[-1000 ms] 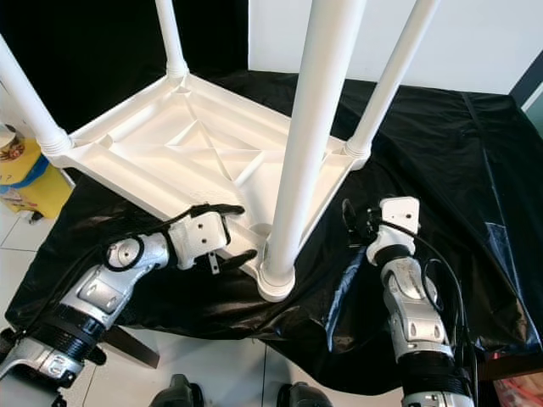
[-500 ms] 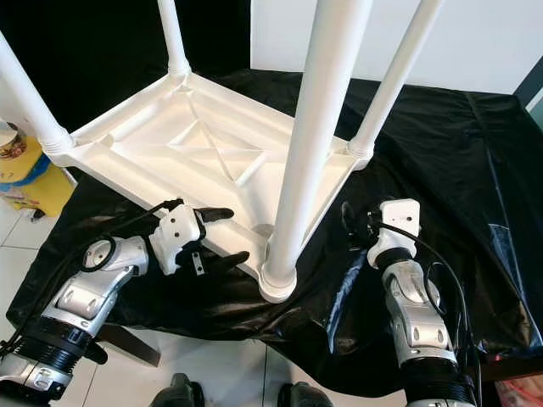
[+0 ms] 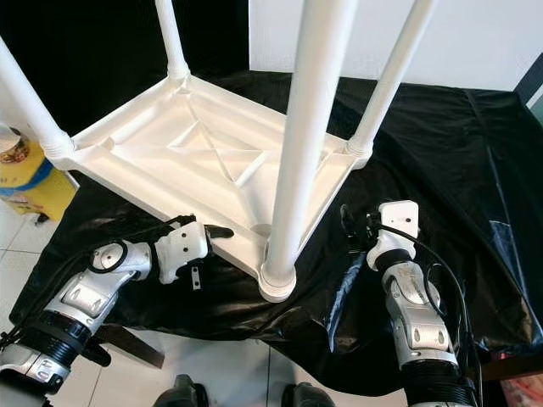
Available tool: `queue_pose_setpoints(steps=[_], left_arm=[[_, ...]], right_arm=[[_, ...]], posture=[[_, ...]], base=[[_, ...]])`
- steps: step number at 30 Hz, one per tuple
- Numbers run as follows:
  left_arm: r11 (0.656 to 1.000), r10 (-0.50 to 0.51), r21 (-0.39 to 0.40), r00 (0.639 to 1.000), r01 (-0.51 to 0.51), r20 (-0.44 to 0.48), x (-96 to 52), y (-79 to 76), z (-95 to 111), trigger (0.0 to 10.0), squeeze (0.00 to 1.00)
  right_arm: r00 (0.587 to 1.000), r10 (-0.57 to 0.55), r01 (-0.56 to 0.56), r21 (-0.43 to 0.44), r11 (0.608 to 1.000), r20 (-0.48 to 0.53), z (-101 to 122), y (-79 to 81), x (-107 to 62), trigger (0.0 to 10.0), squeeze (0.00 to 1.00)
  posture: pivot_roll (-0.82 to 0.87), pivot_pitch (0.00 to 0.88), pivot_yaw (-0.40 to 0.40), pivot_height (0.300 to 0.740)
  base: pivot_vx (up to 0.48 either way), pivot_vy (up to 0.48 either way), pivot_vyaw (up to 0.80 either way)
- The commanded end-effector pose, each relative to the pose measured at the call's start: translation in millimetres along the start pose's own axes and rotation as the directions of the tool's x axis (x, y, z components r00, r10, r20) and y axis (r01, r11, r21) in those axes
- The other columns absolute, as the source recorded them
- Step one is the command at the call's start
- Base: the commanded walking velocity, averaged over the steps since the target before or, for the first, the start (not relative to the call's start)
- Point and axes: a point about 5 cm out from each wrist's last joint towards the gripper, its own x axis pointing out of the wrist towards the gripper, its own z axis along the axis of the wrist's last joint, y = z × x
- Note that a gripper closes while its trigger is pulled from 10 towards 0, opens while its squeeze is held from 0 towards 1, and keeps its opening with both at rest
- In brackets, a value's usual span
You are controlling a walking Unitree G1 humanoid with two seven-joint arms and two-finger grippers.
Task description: Building children table
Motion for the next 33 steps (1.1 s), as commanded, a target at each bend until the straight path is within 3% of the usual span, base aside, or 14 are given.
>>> queue_pose_setpoints(steps=[1,9,14,20,29,31,33], left_arm=[[0.999,-0.047,0.014,0.997,0.048,-0.054,0.9,-1.5,-6.1,10.0,0.00],[0.999,-0.052,0.007,0.994,0.053,-0.092,3.0,7.3,-8.5,10.0,0.00],[0.990,0.002,-0.141,1.000,-0.004,-0.010,8.5,6.4,-5.9,10.0,0.00],[0.964,0.090,-0.253,0.995,-0.078,0.037,13.6,4.2,-3.2,10.0,0.00],[0.964,0.090,-0.253,0.995,-0.078,0.037,13.6,4.2,-3.2,10.0,0.00],[0.954,0.108,-0.286,0.993,-0.090,0.048,14.8,3.8,-2.2,10.0,0.00],[0.986,0.067,-0.160,0.996,-0.057,0.060,2.5,5.7,3.7,10.0,0.00]], right_arm=[[1.000,-0.012,0.012,0.009,1.000,-0.019,-4.5,-1.2,-4.8,10.0,0.00],[1.000,0.014,-0.014,0.009,1.000,-0.023,-4.8,2.2,-4.1,10.0,0.00],[1.000,0.015,-0.015,0.005,1.000,-0.021,-3.1,1.4,-2.5,10.0,0.00],[0.999,0.028,-0.028,0.011,1.000,-0.025,-4.5,6.4,-4.8,10.0,0.00],[0.999,0.028,-0.028,0.011,1.000,-0.025,-4.5,6.4,-4.8,10.0,0.00],[0.999,0.030,-0.029,0.012,0.999,-0.026,-4.6,6.8,-4.5,10.0,0.00],[0.998,0.051,-0.051,0.003,0.999,-0.028,-3.9,5.4,-0.8,10.0,0.00]], posture=[[0.04,0.100,-0.041,0.740],[0.04,0.098,-0.050,0.740],[0.05,0.100,-0.052,0.740],[0.06,0.101,-0.053,0.740],[0.06,0.101,-0.053,0.740],[0.06,0.099,-0.054,0.740],[0.07,0.096,-0.082,0.740]], base=[[0.000,0.000,0.00],[0.000,0.000,0.00],[0.000,0.000,0.00],[0.000,0.000,0.00],[0.000,0.000,0.00],[0.000,0.000,0.00],[0.000,0.000,0.00]])
